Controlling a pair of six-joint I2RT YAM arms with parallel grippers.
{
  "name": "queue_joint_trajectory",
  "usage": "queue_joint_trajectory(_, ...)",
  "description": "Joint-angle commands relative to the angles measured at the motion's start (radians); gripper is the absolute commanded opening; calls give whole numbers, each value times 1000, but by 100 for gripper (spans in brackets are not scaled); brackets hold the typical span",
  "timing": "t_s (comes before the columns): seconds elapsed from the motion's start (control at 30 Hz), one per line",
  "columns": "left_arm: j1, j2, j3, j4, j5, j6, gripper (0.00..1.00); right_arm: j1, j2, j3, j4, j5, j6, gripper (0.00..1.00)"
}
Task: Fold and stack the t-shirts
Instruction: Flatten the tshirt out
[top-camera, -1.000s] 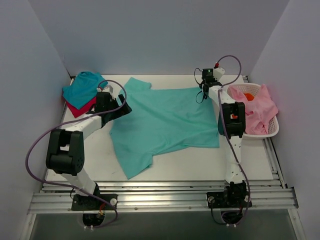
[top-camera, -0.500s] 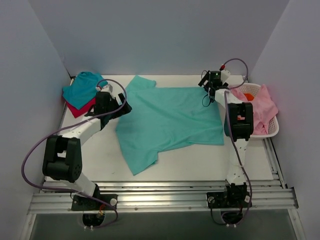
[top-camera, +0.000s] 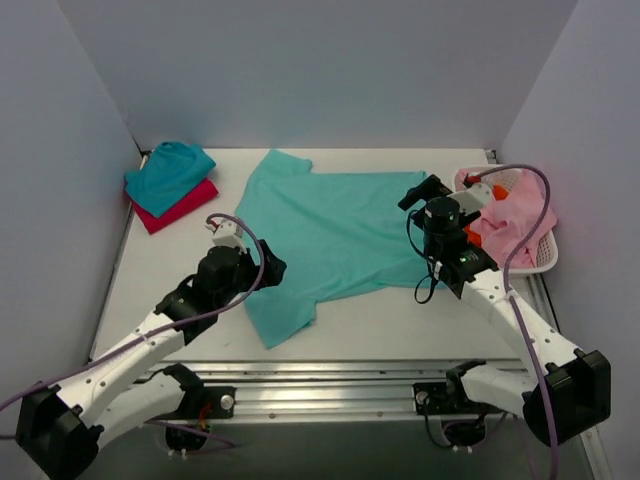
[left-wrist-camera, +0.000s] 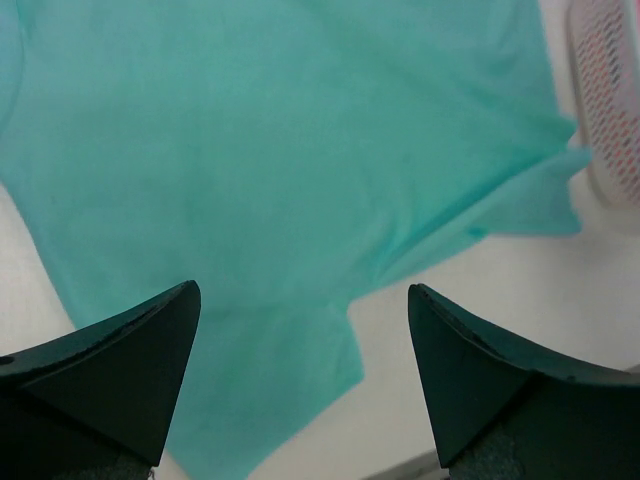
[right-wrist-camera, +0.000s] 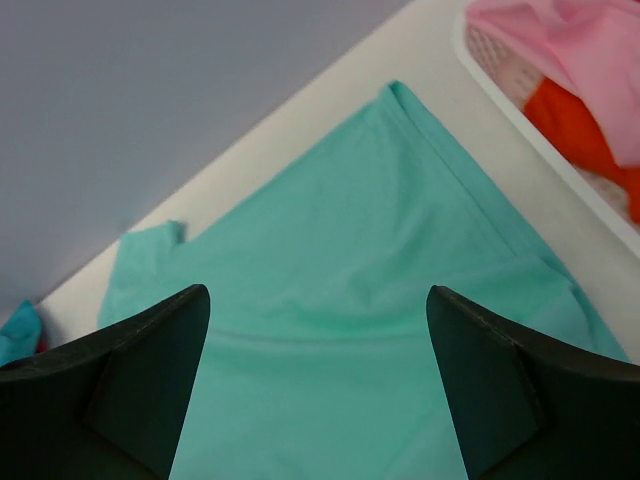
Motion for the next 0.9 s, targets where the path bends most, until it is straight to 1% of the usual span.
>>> queue_joint_trajectory(0.0,-169,-59,-102,-159,-158,-130,93,-27,-131,-226,-110,-4,110,85)
queue_joint_trajectory(0.03,-207,-70,-122,-206,-213,-199,93,-25,-210,-251,-128,-22,108,85)
queue_joint_trajectory(0.07,-244,-70,-148,-227,-231,-235,93,-27,-246,-268,-146,-38,104,85)
queue_joint_trajectory(0.1,-310,-64,-161,-248,-242,-262,93,-24,-272,-275,-172,-44,102,85)
queue_joint_trajectory(0.13,-344,-43,-168,-262,-279,-323,93,-24,-317,-272,-238,-47,110,85)
queue_joint_trajectory(0.17,-376,-29,-173,-286,-297,-360,94,-24,-334,-269,-258,-56,105,86)
queue_joint_trajectory(0.2,-445,-14,-181,-319,-317,-396,97,-22,-345,-261,-278,-87,101,86)
queue_joint_trajectory(0.23,-476,18,-184,-333,-351,-472,98,-24,-357,-241,-319,-101,94,86)
queue_joint_trajectory(0.3,-539,51,-197,-330,-376,-564,95,-22,-363,-221,-356,-119,90,86)
queue_joint_trajectory(0.33,-586,80,-205,-319,-383,-584,95,-21,-375,-209,-385,-118,82,86)
queue_joint_trajectory(0.4,-616,106,-219,-290,-396,-640,94,-21,-392,-207,-401,-111,79,86)
queue_joint_trajectory(0.5,-636,141,-257,-224,-377,-669,95,-21,-432,-216,-422,-111,78,86)
queue_joint_trajectory(0.6,-653,164,-259,-210,-396,-687,95,-21,-444,-218,-435,-105,81,86)
queue_joint_trajectory(0.73,-657,187,-266,-227,-431,-721,95,-21,-426,-244,-410,-105,85,86)
queue_joint_trajectory(0.8,-657,192,-296,-198,-443,-738,99,-21,-386,-278,-371,-131,91,87)
queue_joint_trajectory(0.83,-657,195,-306,-189,-452,-743,97,-21,-369,-291,-351,-145,96,87)
queue_joint_trajectory(0.87,-654,198,-320,-166,-463,-746,83,-21,-349,-307,-329,-179,102,87)
